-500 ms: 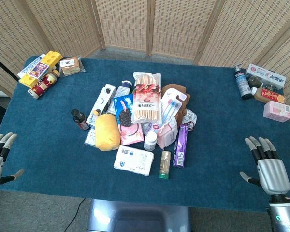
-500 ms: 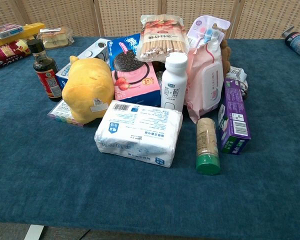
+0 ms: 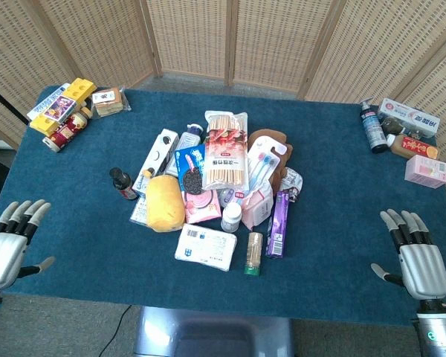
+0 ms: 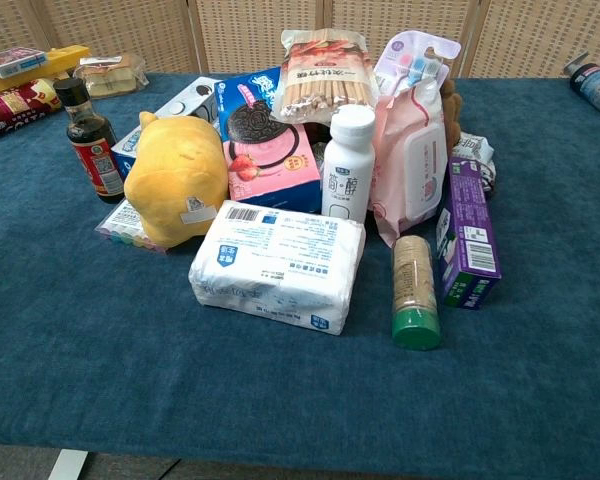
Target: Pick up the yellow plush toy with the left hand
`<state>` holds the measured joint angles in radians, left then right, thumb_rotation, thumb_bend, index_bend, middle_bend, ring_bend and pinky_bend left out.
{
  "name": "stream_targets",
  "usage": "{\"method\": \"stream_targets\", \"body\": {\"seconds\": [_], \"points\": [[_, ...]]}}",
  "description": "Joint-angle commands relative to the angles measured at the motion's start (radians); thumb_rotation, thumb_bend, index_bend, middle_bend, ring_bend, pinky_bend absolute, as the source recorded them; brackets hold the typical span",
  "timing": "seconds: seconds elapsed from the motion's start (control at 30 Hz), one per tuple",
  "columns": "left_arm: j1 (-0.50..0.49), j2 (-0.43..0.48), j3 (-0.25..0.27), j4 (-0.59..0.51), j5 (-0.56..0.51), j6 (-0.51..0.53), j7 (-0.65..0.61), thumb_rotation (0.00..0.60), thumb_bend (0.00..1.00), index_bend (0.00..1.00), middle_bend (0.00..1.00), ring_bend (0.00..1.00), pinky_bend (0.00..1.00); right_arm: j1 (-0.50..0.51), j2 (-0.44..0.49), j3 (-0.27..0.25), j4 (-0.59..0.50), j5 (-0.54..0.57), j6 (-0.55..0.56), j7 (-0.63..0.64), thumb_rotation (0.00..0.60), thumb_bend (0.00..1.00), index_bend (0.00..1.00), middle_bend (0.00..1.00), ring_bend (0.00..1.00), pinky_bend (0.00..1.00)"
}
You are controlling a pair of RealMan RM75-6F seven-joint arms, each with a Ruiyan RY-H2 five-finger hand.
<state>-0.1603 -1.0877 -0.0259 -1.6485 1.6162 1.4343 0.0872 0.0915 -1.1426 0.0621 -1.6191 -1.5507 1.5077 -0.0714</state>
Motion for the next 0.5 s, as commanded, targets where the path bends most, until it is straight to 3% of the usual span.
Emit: {"method": "stream_targets", "body": {"seconds": [0.03,0.27,0.5], "points": [[-0.083,-0.013,-0.022,-0.008,0.062,-0.066,0.037,0.6,0.0,0.0,0.0,0.0,0.0,-0.002,0.005,0.001,-0.004,-0.004,0.007,0.004,0.6,0.0,0.0,0.0,0.0,0.0],[-0.218,-0.058,-0.068,-0.007,0.05,-0.221,0.086,0.6,0.0,0.0,0.0,0.0,0.0,-0.005,0.016,0.002,-0.015,0.002,0.008,0.018,0.6,0.0,0.0,0.0,0.0,0.0],[-0.343,-0.136,-0.12,0.045,-0.038,-0.378,0.228,0.6,0.0,0.0,0.0,0.0,0.0,-0.006,0.036,0.009,-0.035,0.017,0.003,0.045,0.6,0.0,0.0,0.0,0.0,0.0]]}}
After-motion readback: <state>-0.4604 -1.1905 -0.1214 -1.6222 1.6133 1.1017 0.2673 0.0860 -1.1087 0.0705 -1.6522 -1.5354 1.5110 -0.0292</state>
